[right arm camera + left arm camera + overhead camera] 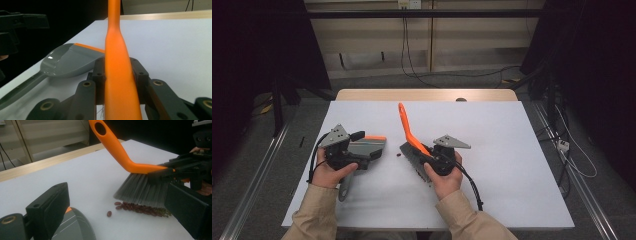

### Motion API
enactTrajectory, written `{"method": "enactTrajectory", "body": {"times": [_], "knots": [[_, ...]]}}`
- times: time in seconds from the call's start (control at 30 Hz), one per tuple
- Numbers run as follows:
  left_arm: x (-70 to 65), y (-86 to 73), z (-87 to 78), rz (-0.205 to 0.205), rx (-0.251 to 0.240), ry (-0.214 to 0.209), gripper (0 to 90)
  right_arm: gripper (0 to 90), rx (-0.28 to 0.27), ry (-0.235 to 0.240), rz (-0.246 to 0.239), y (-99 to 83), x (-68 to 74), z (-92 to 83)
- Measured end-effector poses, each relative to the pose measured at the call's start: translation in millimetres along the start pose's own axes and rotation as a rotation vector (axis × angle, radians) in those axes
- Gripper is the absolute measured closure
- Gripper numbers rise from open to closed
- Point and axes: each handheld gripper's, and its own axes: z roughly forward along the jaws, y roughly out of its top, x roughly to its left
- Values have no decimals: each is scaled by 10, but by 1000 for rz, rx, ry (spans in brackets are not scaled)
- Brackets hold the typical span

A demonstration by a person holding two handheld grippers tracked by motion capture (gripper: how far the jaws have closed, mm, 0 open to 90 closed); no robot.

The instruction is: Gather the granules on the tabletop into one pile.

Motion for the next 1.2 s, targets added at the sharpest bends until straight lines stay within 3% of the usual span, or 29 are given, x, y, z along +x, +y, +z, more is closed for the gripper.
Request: {"method": "enactTrajectory", "body": {"times": [0.17, 0.37, 0.57, 0.67, 0.8, 0.97, 1.2], "knots": [[10, -3, -2, -2, 2, -1, 61, 709, 32, -12, -72, 87, -32, 120], [26, -9, -5, -7, 2, -4, 61, 709, 73, 3, -104, 112, -1, 320], [32, -14, -7, -10, 4, 2, 61, 709, 116, 18, -121, 58, 124, 487], [32, -14, -6, -8, 4, 2, 61, 709, 123, 44, -93, 31, 168, 547], [37, -13, -11, -10, 3, 5, 61, 709, 139, 56, -98, 14, 248, 613], [32, -10, -26, -11, -5, 4, 61, 709, 154, 0, -75, -30, 205, 651], [31, -5, -35, -6, -6, 11, 61, 708, 158, -30, -37, -51, 74, 532]]}}
